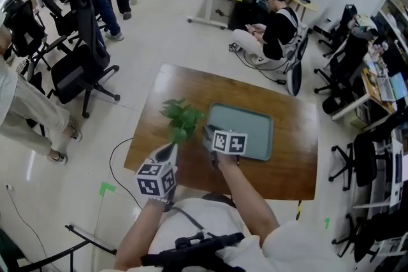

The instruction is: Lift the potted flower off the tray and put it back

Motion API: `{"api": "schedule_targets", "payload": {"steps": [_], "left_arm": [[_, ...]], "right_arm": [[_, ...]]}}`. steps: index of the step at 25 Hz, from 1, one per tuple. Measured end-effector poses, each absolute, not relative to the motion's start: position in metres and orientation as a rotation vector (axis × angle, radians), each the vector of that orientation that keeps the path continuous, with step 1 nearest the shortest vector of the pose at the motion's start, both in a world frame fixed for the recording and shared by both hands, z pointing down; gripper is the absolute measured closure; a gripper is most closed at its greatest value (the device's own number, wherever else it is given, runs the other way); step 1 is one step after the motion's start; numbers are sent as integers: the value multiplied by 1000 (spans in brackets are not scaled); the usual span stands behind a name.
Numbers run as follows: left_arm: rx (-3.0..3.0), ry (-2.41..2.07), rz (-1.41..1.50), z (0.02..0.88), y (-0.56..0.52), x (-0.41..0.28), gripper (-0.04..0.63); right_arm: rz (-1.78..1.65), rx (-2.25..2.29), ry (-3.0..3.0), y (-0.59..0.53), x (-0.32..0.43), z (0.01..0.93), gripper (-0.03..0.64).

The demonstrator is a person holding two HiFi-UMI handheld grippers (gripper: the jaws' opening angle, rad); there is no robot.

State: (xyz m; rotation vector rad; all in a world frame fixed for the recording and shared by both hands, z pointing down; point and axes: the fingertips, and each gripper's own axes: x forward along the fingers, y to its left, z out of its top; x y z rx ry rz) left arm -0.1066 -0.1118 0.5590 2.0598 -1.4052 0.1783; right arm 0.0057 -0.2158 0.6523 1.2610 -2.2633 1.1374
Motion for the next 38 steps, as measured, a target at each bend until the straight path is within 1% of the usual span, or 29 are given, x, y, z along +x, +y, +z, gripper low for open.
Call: {"api": "schedule_targets", "payload": {"steps": [8,10,17,19,25,30,38], "left_arm": [[2037,-1437,195,558,-111,-118,600],[2022,-1446,200,559,-109,-121,600],[1976,-1484,200,565,-103,-138,600],[1965,-1492,206,567,-101,-142,600],[1940,-1491,198,572,-100,-149,600],[1945,-1483,184,570,-102,-148,600],[1980,-1444,185,570,-103,-142,600]], "right_arm": [[1283,1181,-2211,-238,-20,692,489],[1317,1168,-2208,-239,-24,696,479],[1358,1179,-2173,-243,-37,713,480],[1355,1193,-2170,-244,-37,713,509],[1372,1218,-2163,-245,-40,710,537],[1366,1236,-2181,-246,-36,698,549],[1384,1319,-2230,-253,-17,670,551]]}}
